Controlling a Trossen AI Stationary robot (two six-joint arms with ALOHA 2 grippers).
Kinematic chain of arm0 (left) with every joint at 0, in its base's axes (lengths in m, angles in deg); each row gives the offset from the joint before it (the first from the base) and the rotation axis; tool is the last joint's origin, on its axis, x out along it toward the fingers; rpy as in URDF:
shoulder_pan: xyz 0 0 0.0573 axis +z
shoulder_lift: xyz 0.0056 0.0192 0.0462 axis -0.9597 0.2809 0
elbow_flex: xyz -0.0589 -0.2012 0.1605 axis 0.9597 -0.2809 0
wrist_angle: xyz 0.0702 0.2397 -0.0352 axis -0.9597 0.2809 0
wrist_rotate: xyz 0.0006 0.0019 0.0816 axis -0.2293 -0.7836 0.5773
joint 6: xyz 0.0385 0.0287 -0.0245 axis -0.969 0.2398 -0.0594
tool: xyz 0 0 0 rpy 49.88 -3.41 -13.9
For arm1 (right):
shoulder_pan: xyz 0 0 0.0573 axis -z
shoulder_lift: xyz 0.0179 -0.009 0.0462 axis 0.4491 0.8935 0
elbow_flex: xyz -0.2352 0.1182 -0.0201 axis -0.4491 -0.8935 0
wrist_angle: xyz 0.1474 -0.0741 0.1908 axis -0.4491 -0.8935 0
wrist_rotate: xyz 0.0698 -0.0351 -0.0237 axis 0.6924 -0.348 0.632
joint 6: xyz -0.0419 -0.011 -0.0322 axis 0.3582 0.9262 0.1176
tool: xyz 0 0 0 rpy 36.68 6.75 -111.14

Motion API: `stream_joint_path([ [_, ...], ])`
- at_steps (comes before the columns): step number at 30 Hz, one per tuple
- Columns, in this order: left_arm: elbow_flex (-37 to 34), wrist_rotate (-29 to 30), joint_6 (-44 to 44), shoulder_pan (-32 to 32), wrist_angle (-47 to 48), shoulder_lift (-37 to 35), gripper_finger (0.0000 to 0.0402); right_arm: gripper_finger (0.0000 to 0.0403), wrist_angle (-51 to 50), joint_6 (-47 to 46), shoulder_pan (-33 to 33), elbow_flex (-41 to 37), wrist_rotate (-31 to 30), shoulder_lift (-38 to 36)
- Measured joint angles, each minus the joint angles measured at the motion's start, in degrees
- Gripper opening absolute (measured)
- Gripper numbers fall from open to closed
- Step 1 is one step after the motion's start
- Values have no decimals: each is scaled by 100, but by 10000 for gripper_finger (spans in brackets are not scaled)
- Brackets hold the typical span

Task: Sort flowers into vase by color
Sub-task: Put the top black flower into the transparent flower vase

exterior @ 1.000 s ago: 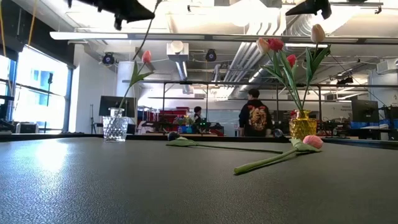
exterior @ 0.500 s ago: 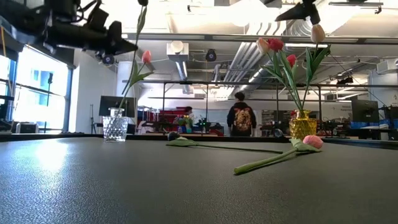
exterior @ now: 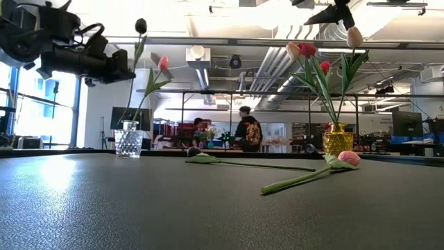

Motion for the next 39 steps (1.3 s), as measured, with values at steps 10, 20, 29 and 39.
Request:
stream_joint_path([
  [10,-39,-177,457,204,-815,-3,0,267,0,-17,0,-1,17,0],
  [20,-39,-219,554,202,-739,206,0,267,0,-14,0,-1,17,0],
  [29,-39,-675,457,197,-979,925,0,267,2,-7,0,-1,41,0],
  [39,-37,133,934,202,-612,1003,7,267,2,66,0,0,63,-2],
])
